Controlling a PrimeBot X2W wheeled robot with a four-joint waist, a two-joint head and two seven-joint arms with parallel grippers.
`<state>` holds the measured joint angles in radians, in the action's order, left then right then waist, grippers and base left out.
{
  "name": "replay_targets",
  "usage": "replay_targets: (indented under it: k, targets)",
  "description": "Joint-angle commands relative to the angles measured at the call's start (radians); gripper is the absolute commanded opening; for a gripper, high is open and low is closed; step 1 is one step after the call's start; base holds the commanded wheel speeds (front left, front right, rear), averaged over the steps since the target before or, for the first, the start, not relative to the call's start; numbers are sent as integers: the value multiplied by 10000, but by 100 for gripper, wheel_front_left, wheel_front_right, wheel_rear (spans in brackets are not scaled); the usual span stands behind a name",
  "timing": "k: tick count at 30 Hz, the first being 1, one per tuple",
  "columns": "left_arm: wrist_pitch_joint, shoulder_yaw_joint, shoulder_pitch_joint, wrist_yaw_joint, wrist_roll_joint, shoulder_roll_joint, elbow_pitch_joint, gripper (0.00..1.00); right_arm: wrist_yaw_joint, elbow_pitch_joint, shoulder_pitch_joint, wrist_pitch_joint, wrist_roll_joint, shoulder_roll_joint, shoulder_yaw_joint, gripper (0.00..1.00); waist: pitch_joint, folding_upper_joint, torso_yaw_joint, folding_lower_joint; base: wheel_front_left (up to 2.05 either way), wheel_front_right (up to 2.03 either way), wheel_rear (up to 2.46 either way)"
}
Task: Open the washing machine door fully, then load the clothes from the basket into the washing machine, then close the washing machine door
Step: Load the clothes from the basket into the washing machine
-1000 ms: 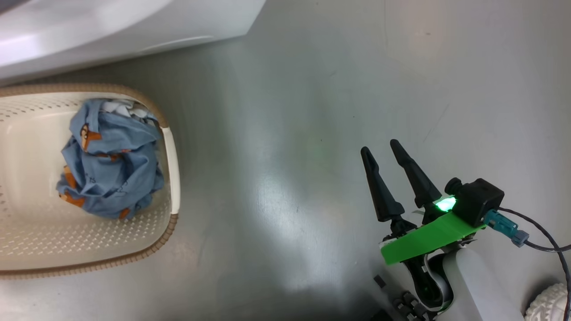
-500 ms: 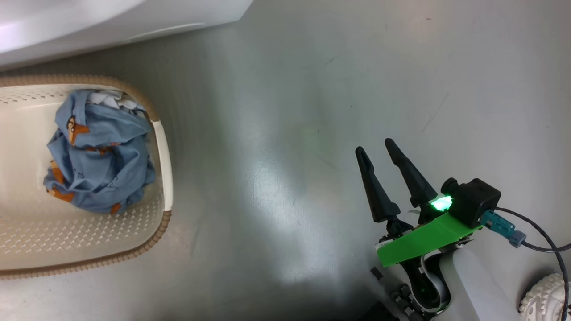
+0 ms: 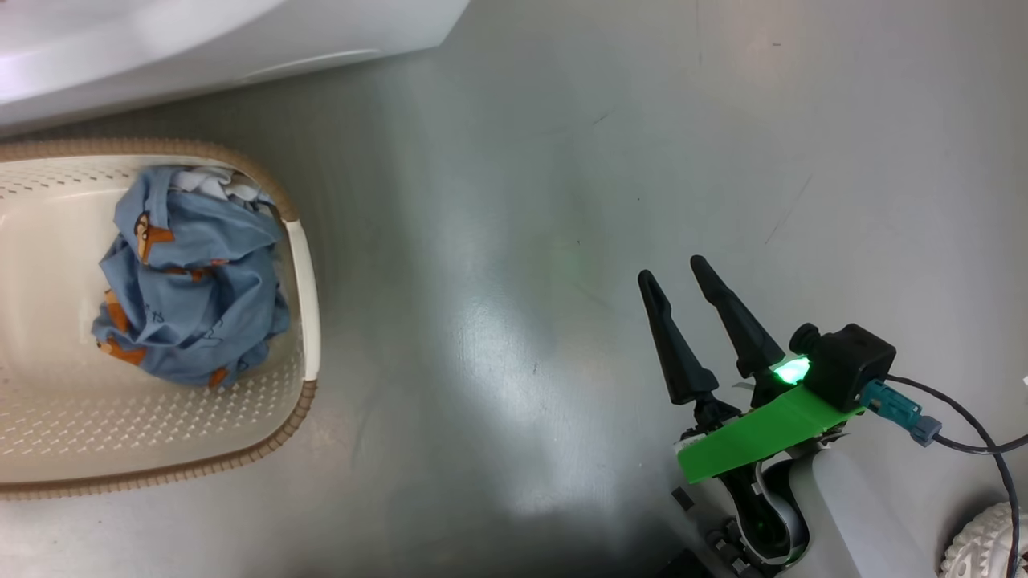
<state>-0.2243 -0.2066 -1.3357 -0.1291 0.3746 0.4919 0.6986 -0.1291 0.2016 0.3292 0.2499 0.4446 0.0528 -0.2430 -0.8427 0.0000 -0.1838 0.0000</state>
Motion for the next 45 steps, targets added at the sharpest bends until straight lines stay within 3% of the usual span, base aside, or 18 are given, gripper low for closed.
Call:
replay_targets:
  k: [1,14,15,31,45]
  targets:
    - [248,61,-321,-15,119,533,111,0,-16,-105,-328,118,166,-26,-209,100,32,0,23,0,0,0,0]
    - [687,-454,-787,-15,516,321,1127,0,-16,40,-288,118,187,-26,-183,100,349,0,113,0,0,0,0]
    - [606,-473,-814,-15,585,291,1202,100,-16,52,-266,118,185,-26,-178,100,378,0,120,0,0,0,0]
    - [-64,-477,-203,48,979,-279,1368,100,-16,174,-58,118,14,-26,221,100,916,0,569,0,0,0,0]
    - [-314,-351,1500,165,1362,-700,461,100,-16,387,-44,118,-180,-26,528,100,1847,0,1028,0,0,0,0]
